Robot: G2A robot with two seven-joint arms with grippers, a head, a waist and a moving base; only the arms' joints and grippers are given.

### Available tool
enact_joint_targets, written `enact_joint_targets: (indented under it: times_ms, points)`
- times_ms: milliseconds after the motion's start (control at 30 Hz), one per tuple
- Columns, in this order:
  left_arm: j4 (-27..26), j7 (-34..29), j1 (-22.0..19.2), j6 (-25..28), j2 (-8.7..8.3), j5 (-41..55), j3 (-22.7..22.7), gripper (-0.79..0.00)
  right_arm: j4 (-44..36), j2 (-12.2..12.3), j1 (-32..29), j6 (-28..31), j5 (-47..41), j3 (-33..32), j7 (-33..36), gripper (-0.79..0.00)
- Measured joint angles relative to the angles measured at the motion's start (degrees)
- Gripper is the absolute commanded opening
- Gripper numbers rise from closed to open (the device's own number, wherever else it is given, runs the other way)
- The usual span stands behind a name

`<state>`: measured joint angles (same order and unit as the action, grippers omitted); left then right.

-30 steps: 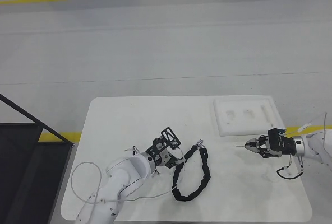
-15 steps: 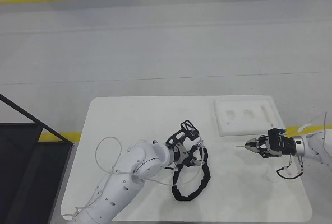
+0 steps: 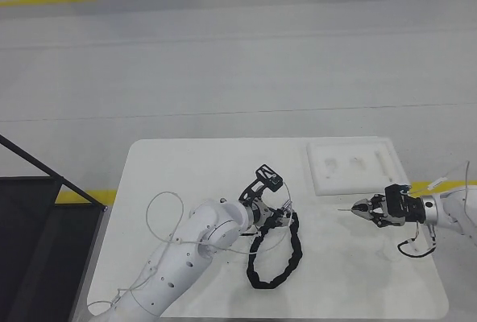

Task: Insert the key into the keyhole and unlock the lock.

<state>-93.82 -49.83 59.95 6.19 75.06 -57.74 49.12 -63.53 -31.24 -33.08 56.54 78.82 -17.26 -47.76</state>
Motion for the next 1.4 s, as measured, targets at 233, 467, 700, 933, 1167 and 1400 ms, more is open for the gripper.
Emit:
enact_joint_targets:
  times_ms: [233, 467, 700, 933, 1167, 1400]
  points:
    - [-0.6, -5.3, 1.8, -1.5, -0.25, 7.9, 2.6, 0.000, 0.0, 0.0, 0.0, 0.0, 0.0, 0.0, 0.0, -0.785]
    - [3.0, -5.4, -2.0, -1.9, 0.79, 7.6, -0.4, 0.000, 0.0, 0.0, 0.0, 0.0, 0.0, 0.0, 0.0, -0.785]
    - [10.2, -2.7, -7.7, -3.2, 2.91, 7.5, -4.9, -0.065, 0.0, 0.0, 0.0, 0.0, 0.0, 0.0, 0.0, -0.785]
    - [14.8, -3.2, -10.1, -4.4, 4.25, 8.0, -7.3, -0.517, 0.0, 0.0, 0.0, 0.0, 0.0, 0.0, 0.0, -0.785]
    - [18.1, -3.2, -11.2, -4.5, 5.08, 7.7, -8.5, -0.588, 0.0, 0.0, 0.0, 0.0, 0.0, 0.0, 0.0, -0.785]
    - [19.5, -3.1, -11.5, -4.8, 5.52, 6.8, -8.8, -0.566, 0.0, 0.0, 0.0, 0.0, 0.0, 0.0, 0.0, -0.785]
